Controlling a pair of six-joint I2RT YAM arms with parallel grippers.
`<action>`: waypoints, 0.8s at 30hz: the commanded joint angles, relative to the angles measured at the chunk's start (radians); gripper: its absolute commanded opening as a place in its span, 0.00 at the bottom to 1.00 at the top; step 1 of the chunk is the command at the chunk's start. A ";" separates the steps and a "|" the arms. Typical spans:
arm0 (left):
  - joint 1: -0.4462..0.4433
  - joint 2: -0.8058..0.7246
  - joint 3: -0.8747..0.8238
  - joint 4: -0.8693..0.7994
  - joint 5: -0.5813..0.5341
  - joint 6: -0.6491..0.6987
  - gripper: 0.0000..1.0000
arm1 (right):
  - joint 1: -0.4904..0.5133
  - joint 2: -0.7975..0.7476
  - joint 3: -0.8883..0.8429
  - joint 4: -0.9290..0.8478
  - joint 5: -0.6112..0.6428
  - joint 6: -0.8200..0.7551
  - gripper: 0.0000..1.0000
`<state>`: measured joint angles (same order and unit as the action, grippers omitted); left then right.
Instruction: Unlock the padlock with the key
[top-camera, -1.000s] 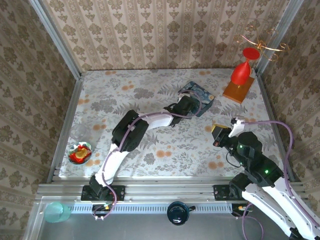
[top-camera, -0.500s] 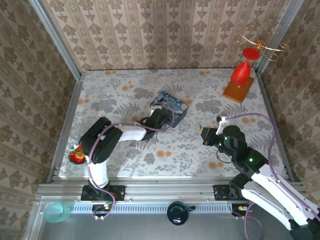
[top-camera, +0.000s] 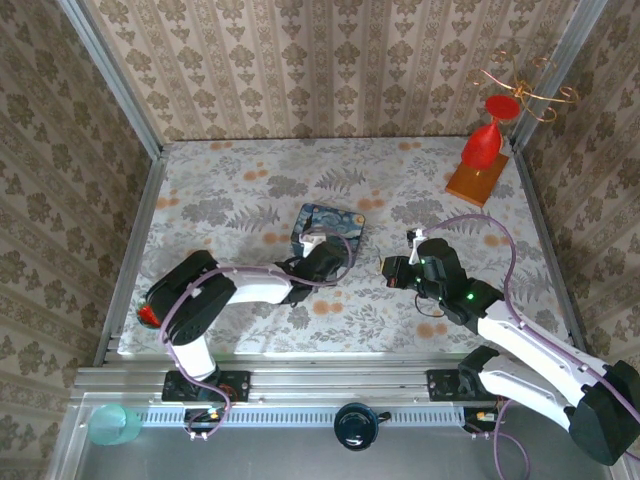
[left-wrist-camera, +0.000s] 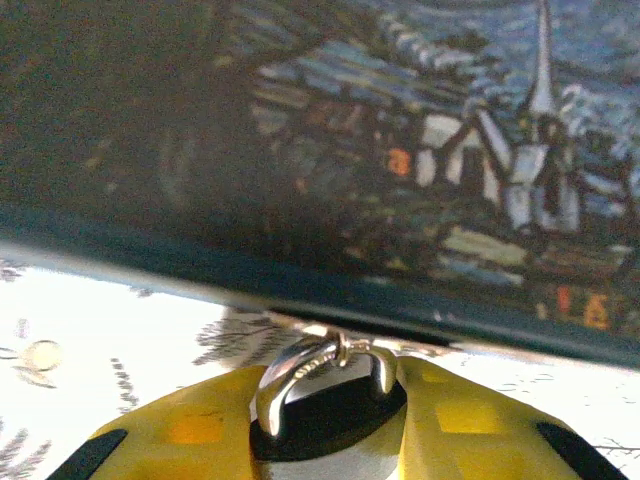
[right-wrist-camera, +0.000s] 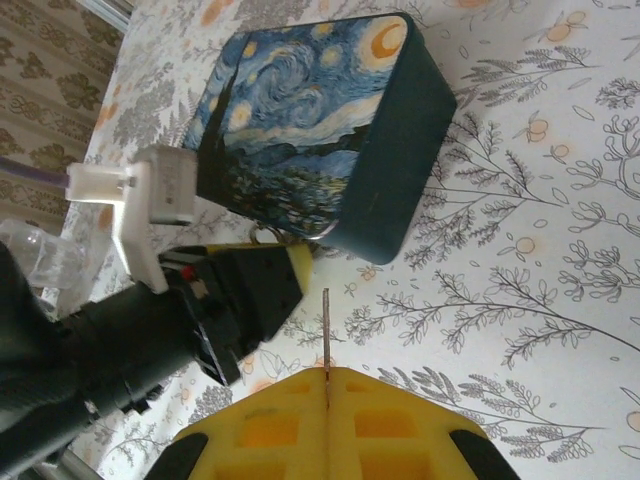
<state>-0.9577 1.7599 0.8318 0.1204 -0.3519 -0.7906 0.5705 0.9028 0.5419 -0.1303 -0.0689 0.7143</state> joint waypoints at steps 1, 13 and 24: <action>-0.018 0.029 0.047 -0.008 0.019 -0.029 0.20 | 0.007 -0.011 -0.008 0.011 -0.013 0.013 0.00; -0.014 -0.089 -0.132 0.260 0.055 0.071 0.52 | 0.008 -0.001 -0.071 0.091 -0.043 0.066 0.00; 0.135 -0.096 -0.327 0.591 0.419 0.154 0.61 | 0.039 0.047 -0.118 0.200 -0.065 0.079 0.00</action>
<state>-0.8402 1.6478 0.5098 0.6250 -0.0456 -0.6792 0.5949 0.9382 0.4286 0.0166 -0.1181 0.7856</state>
